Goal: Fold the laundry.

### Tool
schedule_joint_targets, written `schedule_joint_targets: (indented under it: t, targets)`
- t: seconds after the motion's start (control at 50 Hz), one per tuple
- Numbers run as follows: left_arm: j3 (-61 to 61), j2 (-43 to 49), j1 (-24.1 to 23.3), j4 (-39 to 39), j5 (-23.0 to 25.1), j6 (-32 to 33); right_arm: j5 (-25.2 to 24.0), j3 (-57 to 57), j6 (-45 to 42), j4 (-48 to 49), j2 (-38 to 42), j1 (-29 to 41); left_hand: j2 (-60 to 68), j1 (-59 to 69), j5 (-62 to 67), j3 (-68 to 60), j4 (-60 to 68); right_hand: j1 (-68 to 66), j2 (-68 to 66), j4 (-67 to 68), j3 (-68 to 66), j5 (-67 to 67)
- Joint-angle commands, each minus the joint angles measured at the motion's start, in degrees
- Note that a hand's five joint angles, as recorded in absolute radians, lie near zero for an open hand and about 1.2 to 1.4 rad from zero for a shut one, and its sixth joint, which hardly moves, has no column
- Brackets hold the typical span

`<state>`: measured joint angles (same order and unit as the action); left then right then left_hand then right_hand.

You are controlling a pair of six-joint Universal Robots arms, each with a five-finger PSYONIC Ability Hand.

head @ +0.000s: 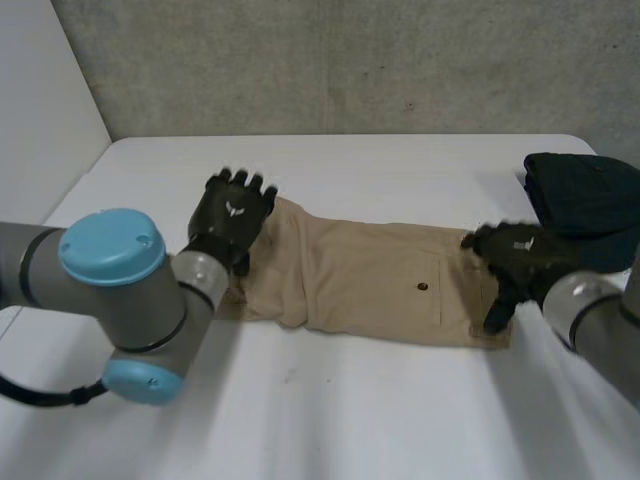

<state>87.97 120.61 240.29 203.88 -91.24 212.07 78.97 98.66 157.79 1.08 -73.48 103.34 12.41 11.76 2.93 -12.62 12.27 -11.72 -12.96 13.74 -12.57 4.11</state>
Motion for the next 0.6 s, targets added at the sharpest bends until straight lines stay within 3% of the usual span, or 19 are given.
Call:
schedule_joint_targets:
  t: [0.02, 0.14, 0.36, 0.6]
  targets:
    - [2.7, 0.6, 2.2, -3.6, 1.0, -1.7, -2.3, 7.1, 0.6, 7.2, 0.3, -0.6, 14.4, 15.1, 13.9, -14.2, 14.6, -3.1, -1.8, 1.0, -2.2, 0.7]
    - [2.3, 2.9, 3.9, -4.0, 0.7, -1.4, -2.2, 7.4, 0.4, 10.0, 2.3, -1.3, 38.1, 38.8, 37.6, -37.9, 38.3, -10.0, -8.7, 7.9, -9.1, 7.6]
    - [3.9, 2.7, 4.5, -4.2, 0.7, -1.4, -1.3, 7.2, -2.7, 15.1, 6.7, -1.5, 62.9, 63.5, 62.3, -62.7, 63.0, -18.0, -16.8, 16.0, -17.2, 15.7]
    - [5.2, 1.6, 5.7, -4.0, -3.1, -1.3, 0.6, 8.3, -3.9, 15.3, 6.4, -1.0, 63.4, 64.1, 62.9, -63.2, 63.6, -20.2, -19.0, 18.2, -19.4, 17.8]
